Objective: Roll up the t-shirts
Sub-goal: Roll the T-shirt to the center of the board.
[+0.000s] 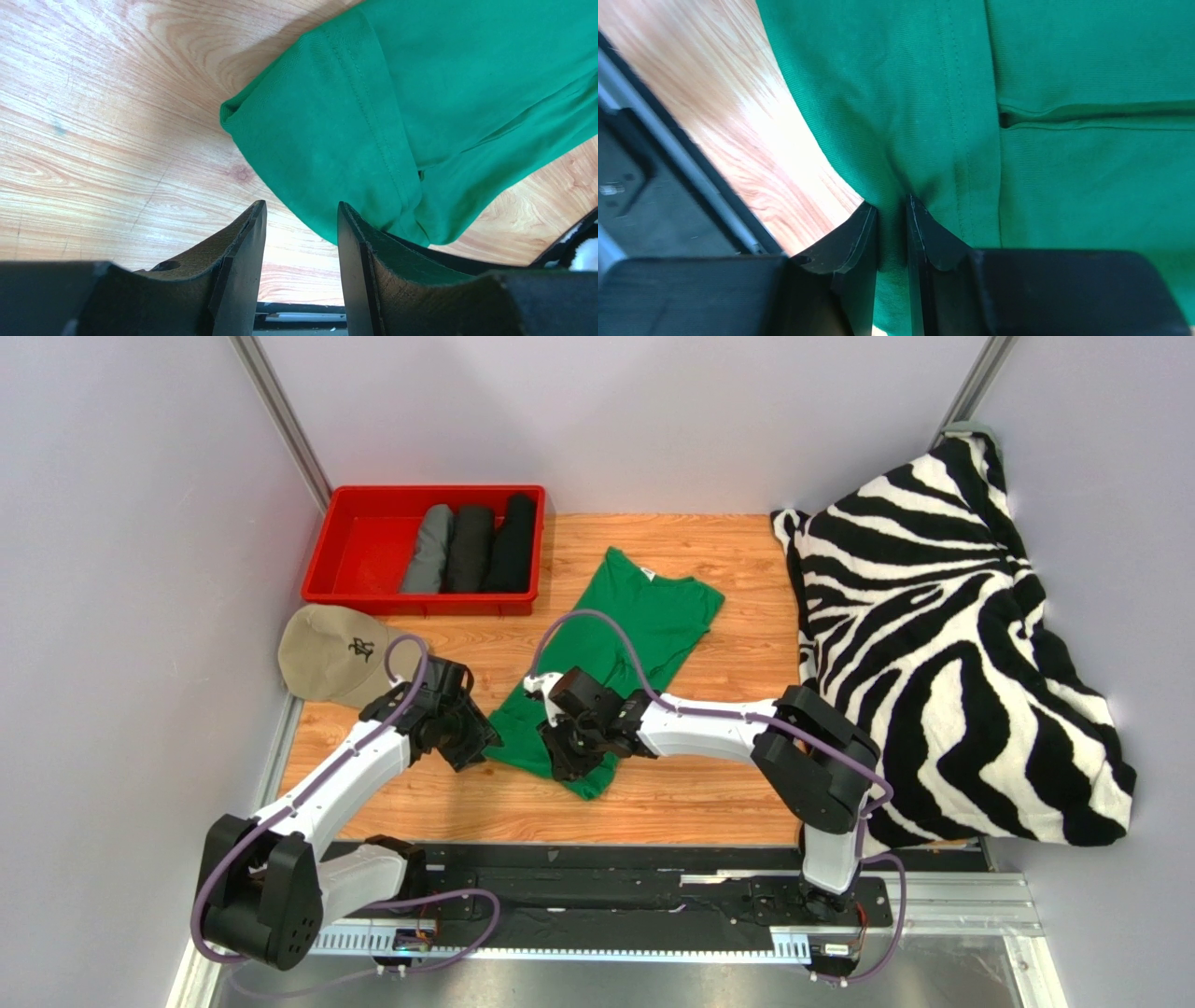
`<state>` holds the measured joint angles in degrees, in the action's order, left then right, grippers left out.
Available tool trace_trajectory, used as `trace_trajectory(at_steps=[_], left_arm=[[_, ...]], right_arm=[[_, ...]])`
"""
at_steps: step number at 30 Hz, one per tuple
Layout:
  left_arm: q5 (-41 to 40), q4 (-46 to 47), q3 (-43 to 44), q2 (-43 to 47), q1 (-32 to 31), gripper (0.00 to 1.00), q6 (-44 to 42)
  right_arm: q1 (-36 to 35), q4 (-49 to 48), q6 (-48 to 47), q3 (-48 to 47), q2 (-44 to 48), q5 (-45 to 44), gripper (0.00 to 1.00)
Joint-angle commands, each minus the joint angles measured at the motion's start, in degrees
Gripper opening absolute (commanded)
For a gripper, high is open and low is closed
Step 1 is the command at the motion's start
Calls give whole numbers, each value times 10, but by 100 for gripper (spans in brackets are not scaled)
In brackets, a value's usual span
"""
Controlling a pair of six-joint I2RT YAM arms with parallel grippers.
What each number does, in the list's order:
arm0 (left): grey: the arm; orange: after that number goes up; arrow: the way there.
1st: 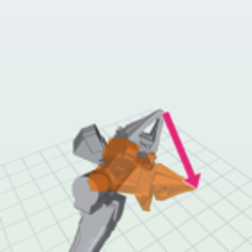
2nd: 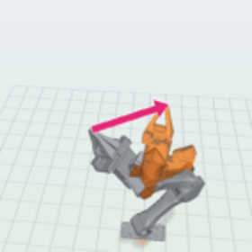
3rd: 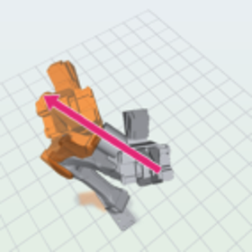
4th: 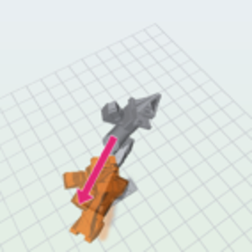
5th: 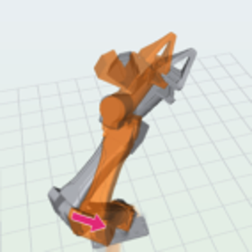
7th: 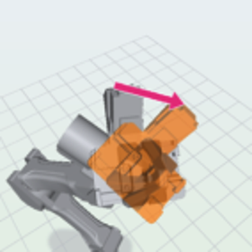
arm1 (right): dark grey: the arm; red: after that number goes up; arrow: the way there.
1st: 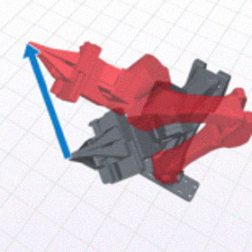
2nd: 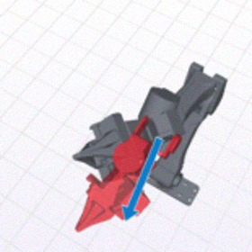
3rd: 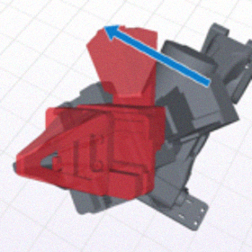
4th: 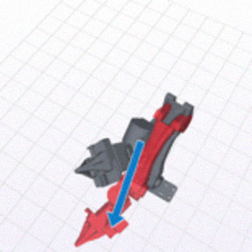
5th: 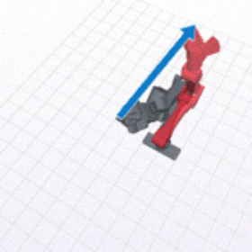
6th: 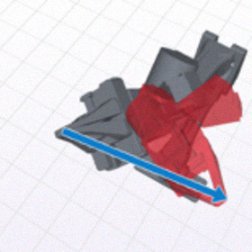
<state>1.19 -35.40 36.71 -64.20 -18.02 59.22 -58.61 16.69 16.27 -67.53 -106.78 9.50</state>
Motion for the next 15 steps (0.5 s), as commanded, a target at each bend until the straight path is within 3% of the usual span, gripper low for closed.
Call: trace_trajectory(at_steps=[1, 12, 15], left_arm=[[4, 6, 12, -2, -2, 50, -1], [-11, 25, 12, -41, -2, 50, 42], [-33, 23, 30, -74, -2, 45, 41]], right_arm=[[30, -54, 53, 13, 19, 105, 23], [54, -82, 88, 41, 21, 137, 22], [55, -86, 90, 44, 23, 139, 22]])
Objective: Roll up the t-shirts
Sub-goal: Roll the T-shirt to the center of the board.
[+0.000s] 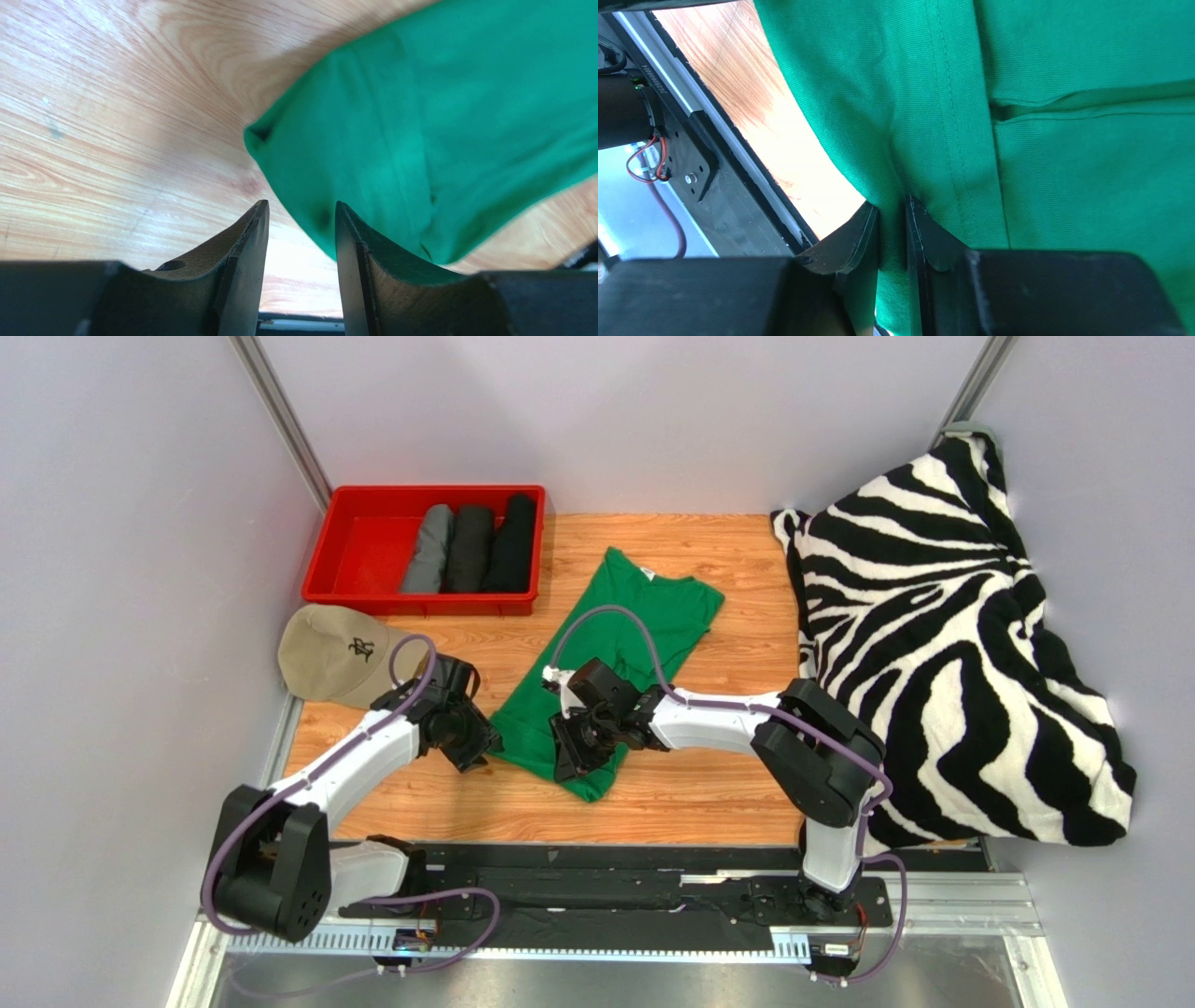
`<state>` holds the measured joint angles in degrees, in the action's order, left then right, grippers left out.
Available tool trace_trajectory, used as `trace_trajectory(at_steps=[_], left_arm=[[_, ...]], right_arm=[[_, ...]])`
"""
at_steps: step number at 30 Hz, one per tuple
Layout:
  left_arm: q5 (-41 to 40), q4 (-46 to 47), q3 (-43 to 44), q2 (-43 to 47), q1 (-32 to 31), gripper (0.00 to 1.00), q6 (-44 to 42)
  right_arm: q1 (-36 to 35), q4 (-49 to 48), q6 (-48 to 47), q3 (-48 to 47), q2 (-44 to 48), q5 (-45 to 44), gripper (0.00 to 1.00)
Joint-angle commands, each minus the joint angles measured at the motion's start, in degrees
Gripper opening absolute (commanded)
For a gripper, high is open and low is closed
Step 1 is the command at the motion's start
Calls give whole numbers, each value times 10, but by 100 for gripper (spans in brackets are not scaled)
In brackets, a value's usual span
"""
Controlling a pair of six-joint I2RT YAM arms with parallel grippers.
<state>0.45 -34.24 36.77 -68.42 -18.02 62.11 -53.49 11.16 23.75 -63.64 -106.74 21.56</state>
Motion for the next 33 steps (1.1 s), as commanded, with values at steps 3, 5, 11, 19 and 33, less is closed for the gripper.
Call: trace_trajectory(at_steps=[3, 5, 11, 19, 33], left_arm=[[-39, -9, 54, -58, -2, 28, 7], [-46, -28, 66, -70, -2, 22, -1], [-49, -65, 103, -94, -2, 8, -20], [-46, -92, 125, -113, -2, 1, -33], [-39, -101, 151, -140, -3, 0, -38]], right_arm=[[4, -30, 16, 7, 23, 15, 22], [4, -30, 14, 11, 26, 9, 24], [-15, 0, -1, 29, 70, -68, 43], [-93, 67, -33, 21, 120, -252, 50], [-189, 127, -60, -11, 80, -391, 55]])
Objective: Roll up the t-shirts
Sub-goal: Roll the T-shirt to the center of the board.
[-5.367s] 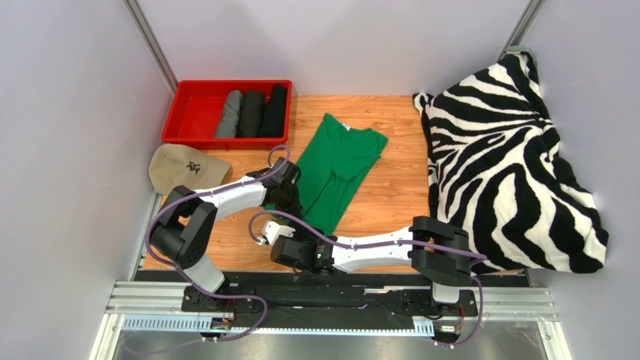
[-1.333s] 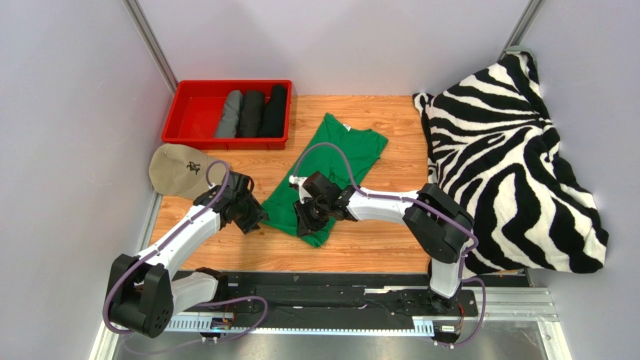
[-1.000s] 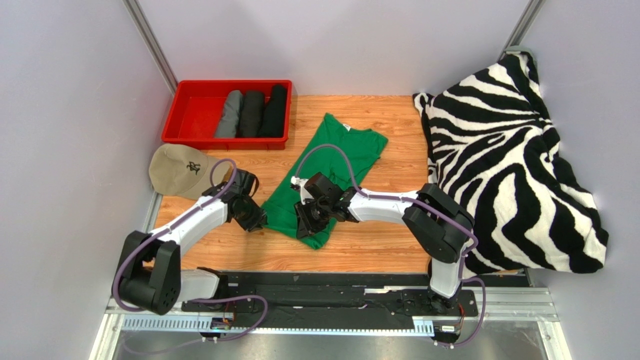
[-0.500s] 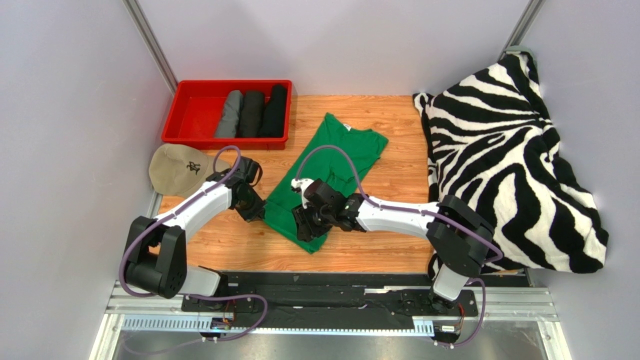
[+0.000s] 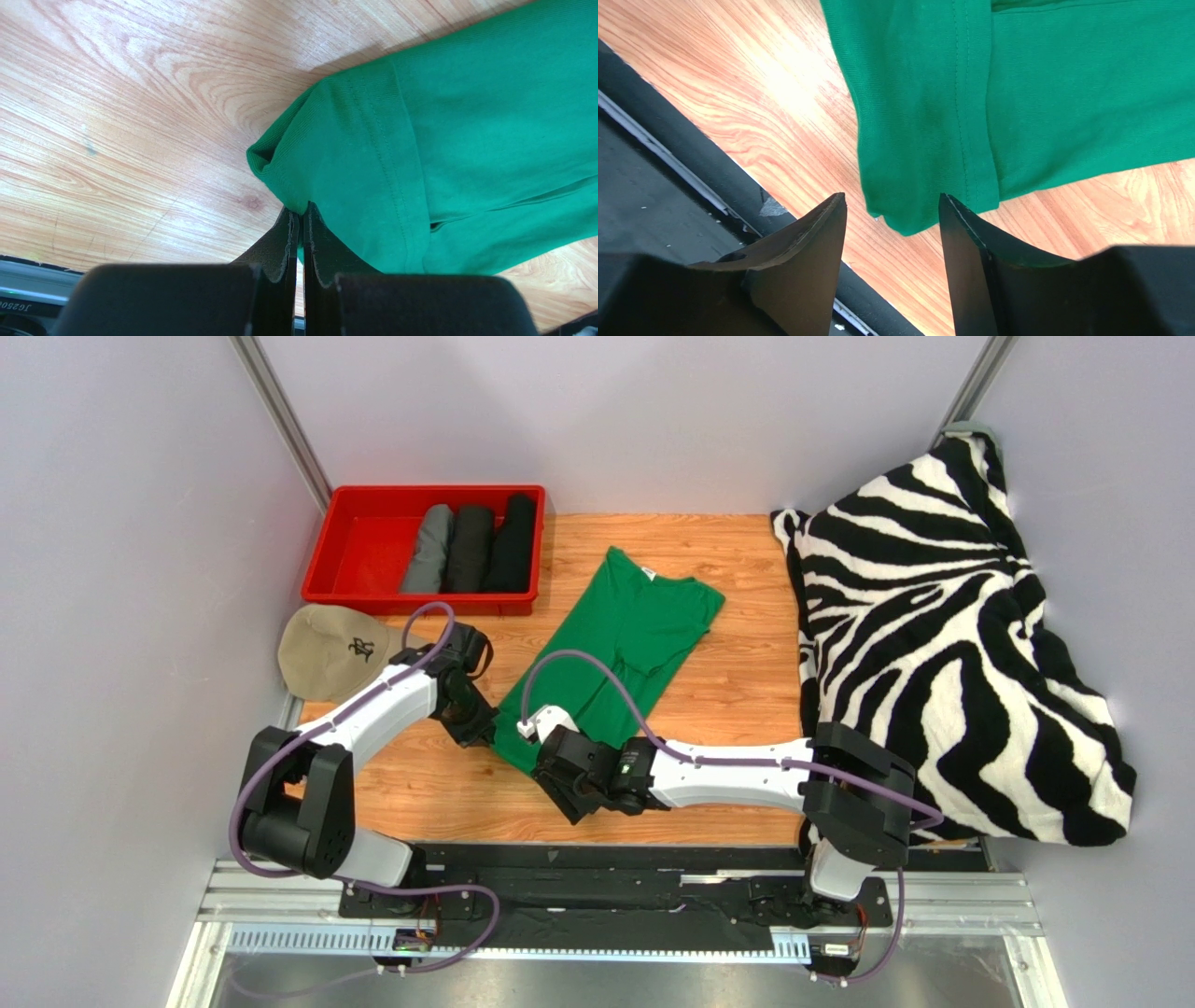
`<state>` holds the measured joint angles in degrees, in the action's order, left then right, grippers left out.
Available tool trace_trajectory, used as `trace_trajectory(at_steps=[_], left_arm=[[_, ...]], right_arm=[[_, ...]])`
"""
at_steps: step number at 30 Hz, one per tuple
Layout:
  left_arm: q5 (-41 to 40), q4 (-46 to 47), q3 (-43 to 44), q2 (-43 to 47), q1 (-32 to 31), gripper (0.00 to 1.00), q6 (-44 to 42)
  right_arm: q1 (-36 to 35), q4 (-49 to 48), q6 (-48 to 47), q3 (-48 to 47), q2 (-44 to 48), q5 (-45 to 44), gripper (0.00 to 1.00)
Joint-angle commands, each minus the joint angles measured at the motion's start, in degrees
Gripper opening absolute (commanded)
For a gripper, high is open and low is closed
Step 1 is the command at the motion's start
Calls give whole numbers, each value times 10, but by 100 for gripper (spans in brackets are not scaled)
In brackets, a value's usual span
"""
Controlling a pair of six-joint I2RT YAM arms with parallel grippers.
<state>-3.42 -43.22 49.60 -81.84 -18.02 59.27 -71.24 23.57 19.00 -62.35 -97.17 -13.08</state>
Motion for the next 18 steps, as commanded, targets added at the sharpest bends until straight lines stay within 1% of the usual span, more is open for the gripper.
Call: trace_trajectory(at_steps=[1, 3, 4, 6, 8, 10, 12, 13, 17, 18], left_arm=[[0, -12, 23, -7, -3, 0, -11], [-1, -12, 25, -8, -3, 0, -12], [-2, -13, 26, -9, -3, 0, -12], [-4, -15, 30, -11, -3, 0, -13], [-5, -17, 33, -15, -3, 0, -13], [-7, -20, 37, -20, -3, 0, -14], [-7, -21, 43, -24, -3, 0, -16], [-9, -22, 44, -26, -3, 0, -18], [-17, -27, 61, -35, -4, 0, -23], [-17, -28, 65, -40, -3, 0, -23]], right_arm=[[-12, 2, -12, -24, -17, -43, 52], [-13, -2, -13, -25, -23, -40, 50], [-12, -5, -15, -24, -24, -38, 46], [-11, -8, -17, -27, -28, -35, 43], [-10, -8, -20, -30, -29, -34, 36], [-7, -9, -20, -30, -27, -25, 32], [7, -12, -19, -25, -22, 9, 30], [13, -16, -17, -22, -20, 22, 26], [54, -37, -6, -1, 0, 93, 23], [63, -41, -5, 2, 0, 122, 22]])
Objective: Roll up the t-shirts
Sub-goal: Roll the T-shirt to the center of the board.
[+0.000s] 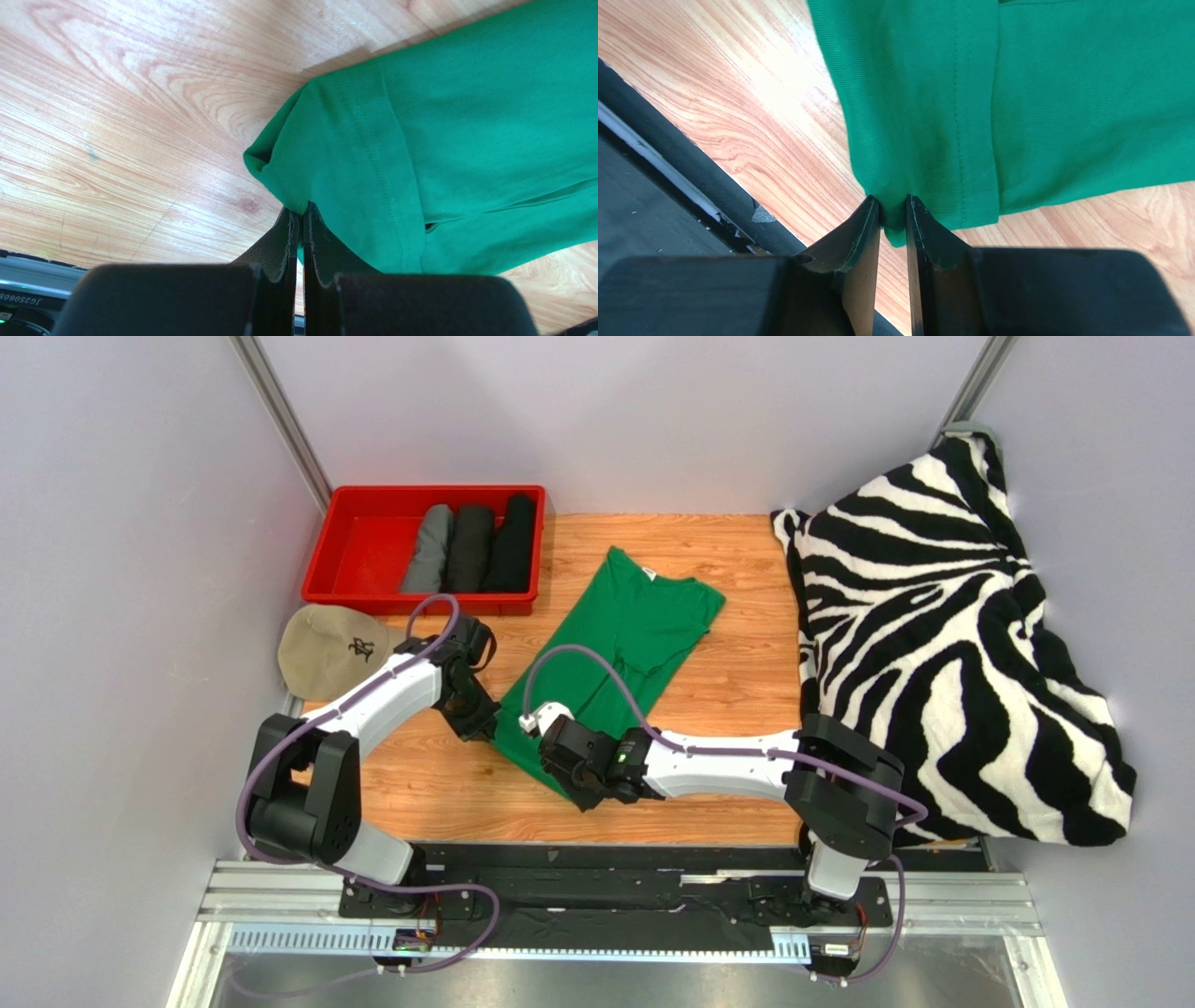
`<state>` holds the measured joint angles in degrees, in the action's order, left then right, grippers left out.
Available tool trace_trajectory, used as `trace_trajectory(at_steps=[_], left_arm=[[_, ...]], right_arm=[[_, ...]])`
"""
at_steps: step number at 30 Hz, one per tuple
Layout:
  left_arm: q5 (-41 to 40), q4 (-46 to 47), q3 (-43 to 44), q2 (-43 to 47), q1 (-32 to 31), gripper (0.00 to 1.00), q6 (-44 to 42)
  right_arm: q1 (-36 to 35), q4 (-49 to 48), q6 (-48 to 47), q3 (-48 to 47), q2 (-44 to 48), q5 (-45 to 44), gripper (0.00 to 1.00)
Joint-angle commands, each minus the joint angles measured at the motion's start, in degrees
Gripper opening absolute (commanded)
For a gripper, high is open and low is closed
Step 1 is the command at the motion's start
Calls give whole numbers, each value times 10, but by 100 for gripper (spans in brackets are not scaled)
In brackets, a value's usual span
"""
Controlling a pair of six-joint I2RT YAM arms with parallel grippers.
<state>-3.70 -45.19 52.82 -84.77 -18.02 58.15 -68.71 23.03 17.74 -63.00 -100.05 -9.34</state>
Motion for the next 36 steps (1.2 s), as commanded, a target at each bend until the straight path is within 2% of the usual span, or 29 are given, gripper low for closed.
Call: trace_trajectory(at_steps=[1, 8, 19, 25, 28, 32, 36], left_arm=[[-15, -10, 37, -14, -5, 0, -14], [-22, -17, 90, -57, -16, 4, -24], [-32, -15, 135, -114, -25, 8, -44], [-28, 16, 132, -115, -25, 20, -80], [-15, 44, 118, -101, -25, 31, -106], [18, 104, 80, -49, -25, 46, -130], [48, 138, 35, 21, -25, 51, -137]], right_arm=[[45, -40, 9, 15, 31, 106, 22], [131, -72, 36, 38, 29, 236, 21], [193, -71, 78, 33, 0, 276, 20], [206, -23, 103, -3, -43, 268, 18], [218, -17, 118, -5, -57, 274, 18], [232, -13, 135, -7, -68, 298, 17], [238, 1, 141, -17, -77, 303, 17]])
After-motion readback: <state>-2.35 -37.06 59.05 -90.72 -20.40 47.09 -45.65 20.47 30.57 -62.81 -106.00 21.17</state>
